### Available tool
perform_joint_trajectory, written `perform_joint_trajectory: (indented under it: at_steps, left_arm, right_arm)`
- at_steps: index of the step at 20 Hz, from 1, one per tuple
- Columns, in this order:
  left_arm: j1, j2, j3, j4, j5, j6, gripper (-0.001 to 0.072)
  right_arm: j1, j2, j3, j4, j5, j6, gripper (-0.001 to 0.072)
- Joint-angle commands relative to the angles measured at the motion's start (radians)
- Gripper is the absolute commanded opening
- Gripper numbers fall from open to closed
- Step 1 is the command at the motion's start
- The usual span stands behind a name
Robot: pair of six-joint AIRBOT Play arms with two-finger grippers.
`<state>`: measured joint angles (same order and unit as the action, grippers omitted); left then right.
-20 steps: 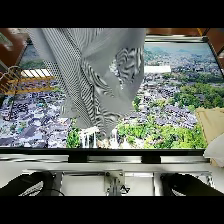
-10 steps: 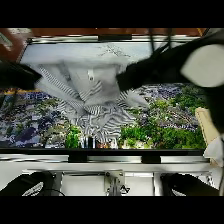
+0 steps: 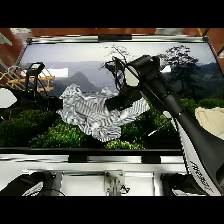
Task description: Fold the shirts.
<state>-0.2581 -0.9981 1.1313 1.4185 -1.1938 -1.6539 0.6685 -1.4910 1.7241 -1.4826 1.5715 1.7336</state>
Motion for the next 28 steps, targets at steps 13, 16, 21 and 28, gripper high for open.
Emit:
perform_joint_trajectory:
  at_steps: [13,16,21,28]
  left_arm:
    - [0.349,-0.001,0.183,0.003,-0.087,0.138,0.0677]
    - [0.524,-0.01,0.281,0.003,-0.093,0.178,0.0675]
    - [0.837,-0.087,0.296,-0.099,-0.091,0.177,0.0676]
    - [0.949,-0.277,0.3,-0.084,-0.083,0.233,0.0689]
  right_arm:
    - [0.0,-0.021,-0.001,0.113,-0.136,0.021,0.008]
    - [0.0,-0.021,-0.001,0.116,-0.136,0.02,0.008]
    - [0.0,-0.021,-0.001,0.118,-0.136,0.02,0.008]
    - [0.0,-0.021,-0.001,0.12,-0.136,0.036,0.008]
